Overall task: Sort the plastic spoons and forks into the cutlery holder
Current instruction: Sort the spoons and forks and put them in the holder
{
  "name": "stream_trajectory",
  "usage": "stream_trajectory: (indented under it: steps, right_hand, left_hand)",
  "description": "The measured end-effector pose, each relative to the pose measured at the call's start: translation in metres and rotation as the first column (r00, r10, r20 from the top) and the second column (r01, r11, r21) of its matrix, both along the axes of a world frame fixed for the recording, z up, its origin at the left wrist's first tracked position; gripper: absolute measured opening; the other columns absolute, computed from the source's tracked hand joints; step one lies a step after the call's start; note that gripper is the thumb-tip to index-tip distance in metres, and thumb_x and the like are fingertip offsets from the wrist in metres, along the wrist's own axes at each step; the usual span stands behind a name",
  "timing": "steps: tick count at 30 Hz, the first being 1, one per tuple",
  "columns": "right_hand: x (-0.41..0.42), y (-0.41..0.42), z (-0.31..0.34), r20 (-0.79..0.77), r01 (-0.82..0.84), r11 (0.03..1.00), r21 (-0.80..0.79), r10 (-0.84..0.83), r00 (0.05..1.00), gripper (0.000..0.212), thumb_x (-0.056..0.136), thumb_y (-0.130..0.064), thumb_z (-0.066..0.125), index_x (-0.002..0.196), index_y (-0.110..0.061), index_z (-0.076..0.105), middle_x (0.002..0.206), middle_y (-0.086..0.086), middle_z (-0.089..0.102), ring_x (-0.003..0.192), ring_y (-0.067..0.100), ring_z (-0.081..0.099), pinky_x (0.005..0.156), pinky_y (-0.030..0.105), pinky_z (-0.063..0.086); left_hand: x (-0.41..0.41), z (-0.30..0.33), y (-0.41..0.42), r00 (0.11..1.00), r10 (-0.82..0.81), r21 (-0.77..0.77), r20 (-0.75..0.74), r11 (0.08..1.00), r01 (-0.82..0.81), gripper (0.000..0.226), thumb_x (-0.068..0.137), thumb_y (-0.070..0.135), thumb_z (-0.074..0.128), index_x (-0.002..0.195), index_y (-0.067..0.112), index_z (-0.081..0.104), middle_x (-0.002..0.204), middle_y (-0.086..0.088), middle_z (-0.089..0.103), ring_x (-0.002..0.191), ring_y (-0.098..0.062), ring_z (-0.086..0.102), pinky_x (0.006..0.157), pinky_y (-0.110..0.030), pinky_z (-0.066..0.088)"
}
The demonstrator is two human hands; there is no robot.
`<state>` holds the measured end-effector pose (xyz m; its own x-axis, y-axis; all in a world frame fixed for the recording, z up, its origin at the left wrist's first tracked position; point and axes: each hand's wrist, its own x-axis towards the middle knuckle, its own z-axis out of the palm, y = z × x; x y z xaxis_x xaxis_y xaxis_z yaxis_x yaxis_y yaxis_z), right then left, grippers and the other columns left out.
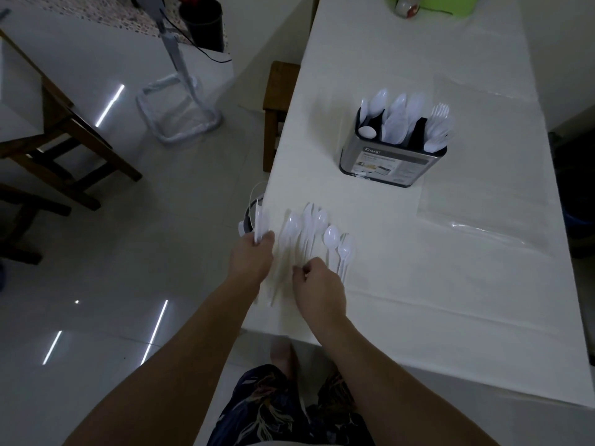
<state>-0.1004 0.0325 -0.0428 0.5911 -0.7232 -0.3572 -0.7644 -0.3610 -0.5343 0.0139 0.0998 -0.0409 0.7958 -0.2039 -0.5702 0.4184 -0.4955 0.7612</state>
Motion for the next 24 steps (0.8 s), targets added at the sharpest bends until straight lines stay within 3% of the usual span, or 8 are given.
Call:
stream_trajectory:
  steps: [5, 12, 18, 24]
  right_hand:
    - [0.005, -0.005, -0.004, -0.115, 0.03, 0.999, -0.018, -0.032, 0.993, 0.027, 0.091, -0.047, 0.057, 0.092, -0.021, 0.049, 0.078, -0.006, 0.059, 0.071, 0.017, 0.06, 0.06, 0.031, 0.05]
    - [0.021, -0.003, -0.01, -0.173, -0.049, 0.995, -0.092, 0.032, 0.984, 0.016, 0.092, -0.031, 0.049, 0.093, -0.016, 0.056, 0.08, -0.002, 0.062, 0.07, 0.019, 0.062, 0.06, 0.031, 0.052]
    - [0.024, -0.003, -0.009, -0.177, -0.042, 0.996, -0.08, 0.027, 0.984, 0.025, 0.093, -0.04, 0.053, 0.093, -0.015, 0.056, 0.081, 0.001, 0.064, 0.072, 0.022, 0.064, 0.06, 0.031, 0.051]
    - [0.033, -0.001, -0.009, -0.197, -0.017, 0.999, -0.034, 0.01, 0.98, 0.02, 0.091, -0.032, 0.055, 0.088, -0.013, 0.06, 0.074, 0.0, 0.063, 0.064, 0.018, 0.06, 0.05, 0.025, 0.042]
  left_hand:
    - [0.0, -0.007, 0.003, 0.984, 0.073, -0.046, -0.165, 0.996, -0.081, 0.02, 0.095, 0.033, 0.055, 0.1, 0.014, 0.058, 0.072, -0.005, 0.056, 0.056, -0.017, 0.057, 0.052, -0.028, 0.048]
    - [-0.004, -0.01, 0.009, 0.974, 0.059, -0.106, -0.218, 0.991, -0.084, 0.024, 0.094, 0.029, 0.056, 0.097, 0.006, 0.059, 0.065, -0.005, 0.051, 0.048, -0.016, 0.048, 0.047, -0.027, 0.043]
    - [-0.001, -0.01, 0.012, 0.973, 0.063, -0.091, -0.224, 0.992, -0.085, 0.024, 0.094, 0.03, 0.056, 0.099, 0.007, 0.06, 0.066, -0.005, 0.052, 0.052, -0.017, 0.049, 0.049, -0.028, 0.043]
    - [0.0, -0.012, 0.014, 0.974, 0.062, -0.081, -0.22, 0.993, -0.082, 0.02, 0.094, 0.029, 0.056, 0.096, 0.01, 0.06, 0.067, -0.006, 0.054, 0.053, -0.018, 0.051, 0.052, -0.029, 0.046]
